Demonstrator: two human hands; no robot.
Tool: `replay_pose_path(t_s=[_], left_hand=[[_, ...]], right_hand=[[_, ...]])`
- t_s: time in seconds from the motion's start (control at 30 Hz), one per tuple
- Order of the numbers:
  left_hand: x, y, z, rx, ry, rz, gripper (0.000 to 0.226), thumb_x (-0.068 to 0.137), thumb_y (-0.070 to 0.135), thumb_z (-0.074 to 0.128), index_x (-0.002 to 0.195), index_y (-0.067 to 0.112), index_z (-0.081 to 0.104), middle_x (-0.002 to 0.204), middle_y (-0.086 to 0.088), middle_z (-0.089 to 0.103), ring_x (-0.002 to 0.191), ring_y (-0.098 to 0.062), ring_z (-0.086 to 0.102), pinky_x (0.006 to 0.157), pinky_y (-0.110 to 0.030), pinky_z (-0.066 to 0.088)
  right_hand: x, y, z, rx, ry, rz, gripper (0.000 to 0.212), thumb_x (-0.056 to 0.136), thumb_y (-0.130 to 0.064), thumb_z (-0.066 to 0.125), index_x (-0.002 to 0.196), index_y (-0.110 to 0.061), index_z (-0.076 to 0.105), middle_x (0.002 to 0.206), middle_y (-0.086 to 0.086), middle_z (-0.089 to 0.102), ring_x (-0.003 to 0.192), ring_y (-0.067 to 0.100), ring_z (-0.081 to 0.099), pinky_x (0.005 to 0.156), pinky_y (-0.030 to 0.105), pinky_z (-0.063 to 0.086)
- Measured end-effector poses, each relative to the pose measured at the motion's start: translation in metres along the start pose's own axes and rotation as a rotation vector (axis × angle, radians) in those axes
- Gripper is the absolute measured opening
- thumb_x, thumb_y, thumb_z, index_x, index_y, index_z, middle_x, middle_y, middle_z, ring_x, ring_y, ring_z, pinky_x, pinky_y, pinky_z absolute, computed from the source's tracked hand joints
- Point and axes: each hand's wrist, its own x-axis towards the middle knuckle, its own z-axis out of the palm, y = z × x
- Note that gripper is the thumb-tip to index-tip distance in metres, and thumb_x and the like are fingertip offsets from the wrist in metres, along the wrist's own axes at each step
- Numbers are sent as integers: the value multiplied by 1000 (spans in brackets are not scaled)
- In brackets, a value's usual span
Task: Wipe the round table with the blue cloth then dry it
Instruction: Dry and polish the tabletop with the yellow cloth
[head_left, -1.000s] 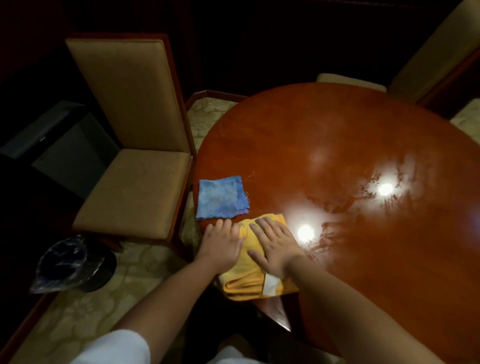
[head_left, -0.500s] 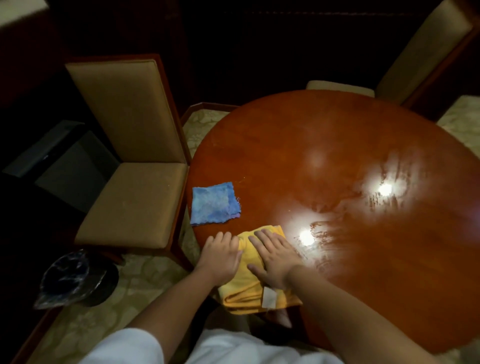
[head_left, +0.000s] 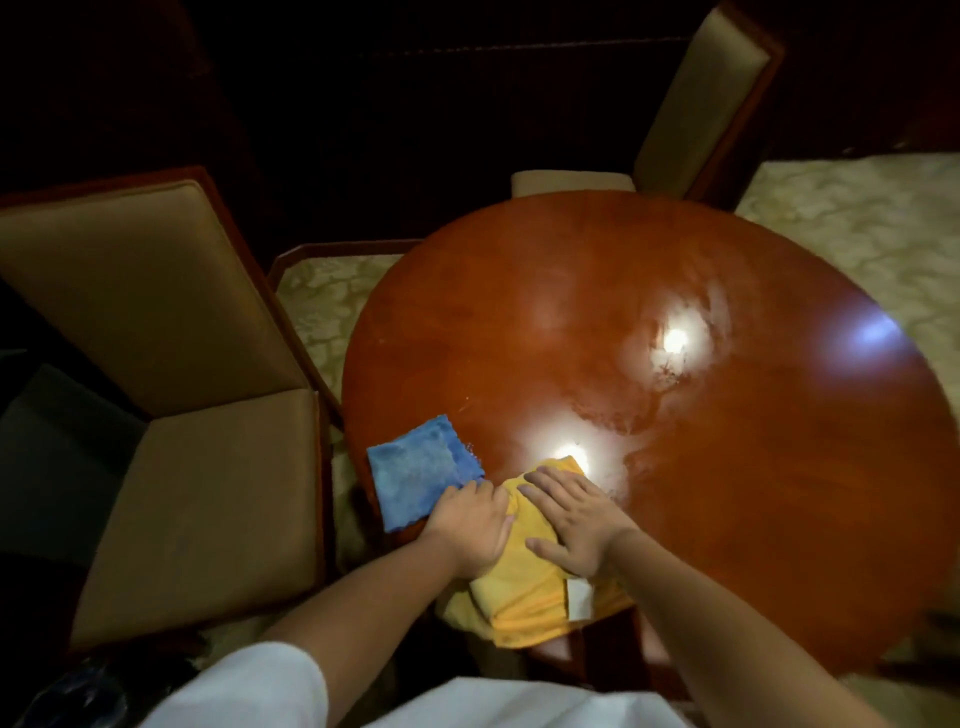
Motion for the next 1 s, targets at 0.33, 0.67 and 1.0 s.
replay_pose_path(t_s=[0.33, 0.67, 1.0], left_hand=[[17, -10, -5, 64, 44, 141, 39, 102, 36, 23, 121, 7, 42, 117, -14, 52, 104, -31, 51, 80, -39, 41], [45, 3, -12, 129, 77, 220, 39, 102, 37, 23, 125, 10, 40, 124, -13, 46, 113, -31, 43, 88, -41, 36], [24, 1, -9, 169, 8, 348, 51, 101, 40, 23, 138, 6, 29, 133, -14, 35, 121, -29, 33, 96, -43, 29]], right_hand=[[-8, -12, 3, -14, 68, 170, 96, 86, -70, -9, 146, -12, 37, 152, 9, 34, 141, 27, 30, 116, 37, 16], [-22, -15, 9, 34, 110, 454, 83, 96, -59, -1, 133, -11, 55, 137, 9, 54, 127, 26, 51, 105, 37, 38], [-44, -44, 24, 93, 61, 525, 116, 55, -72, -40, 153, -19, -5, 160, 4, -9, 146, 20, -13, 114, 34, -13]])
